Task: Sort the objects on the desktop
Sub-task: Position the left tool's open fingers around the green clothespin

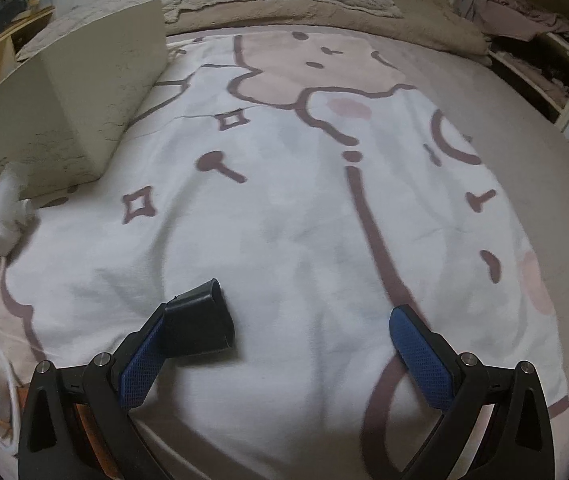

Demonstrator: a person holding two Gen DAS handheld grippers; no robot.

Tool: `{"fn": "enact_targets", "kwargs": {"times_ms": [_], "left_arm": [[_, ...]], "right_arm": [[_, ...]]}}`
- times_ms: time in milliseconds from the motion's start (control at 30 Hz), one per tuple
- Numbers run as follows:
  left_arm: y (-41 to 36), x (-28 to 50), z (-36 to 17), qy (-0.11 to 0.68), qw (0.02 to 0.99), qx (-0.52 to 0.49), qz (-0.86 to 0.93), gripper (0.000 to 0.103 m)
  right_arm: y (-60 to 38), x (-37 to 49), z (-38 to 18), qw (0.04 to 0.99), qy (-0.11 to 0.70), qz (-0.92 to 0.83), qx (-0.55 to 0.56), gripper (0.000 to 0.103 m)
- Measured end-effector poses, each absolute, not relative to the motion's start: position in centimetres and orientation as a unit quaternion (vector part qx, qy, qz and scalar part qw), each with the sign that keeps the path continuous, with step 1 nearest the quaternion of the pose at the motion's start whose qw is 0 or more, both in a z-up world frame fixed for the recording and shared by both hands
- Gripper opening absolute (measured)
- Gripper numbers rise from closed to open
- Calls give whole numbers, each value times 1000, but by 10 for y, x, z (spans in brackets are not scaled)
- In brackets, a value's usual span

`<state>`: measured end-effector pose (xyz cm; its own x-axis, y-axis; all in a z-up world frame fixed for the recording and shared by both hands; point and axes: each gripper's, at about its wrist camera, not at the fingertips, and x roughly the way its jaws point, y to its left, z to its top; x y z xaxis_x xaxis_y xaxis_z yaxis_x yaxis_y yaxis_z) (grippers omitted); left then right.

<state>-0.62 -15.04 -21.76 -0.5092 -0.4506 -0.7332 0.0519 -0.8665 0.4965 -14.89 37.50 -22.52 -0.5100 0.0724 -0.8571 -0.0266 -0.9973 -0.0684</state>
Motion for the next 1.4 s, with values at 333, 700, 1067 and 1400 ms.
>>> {"fn": "enact_targets", "kwargs": {"times_ms": [333, 700, 1067, 1400], "left_arm": [[-162, 5, -204, -166, 99, 482, -855, 103], [-123, 8, -211, -172, 8, 489, -855, 103], [-148, -6, -217, -163, 99, 490, -851, 103], [-156, -13, -217, -178, 151, 480, -846, 103]], "right_arm": [[377, -145, -229, 25, -24, 871, -490, 103], [377, -144, -229, 26, -23, 872, -488, 103], [377, -145, -229, 25, -20, 871, -490, 103], [375, -144, -229, 27, -22, 871, -490, 103]]}}
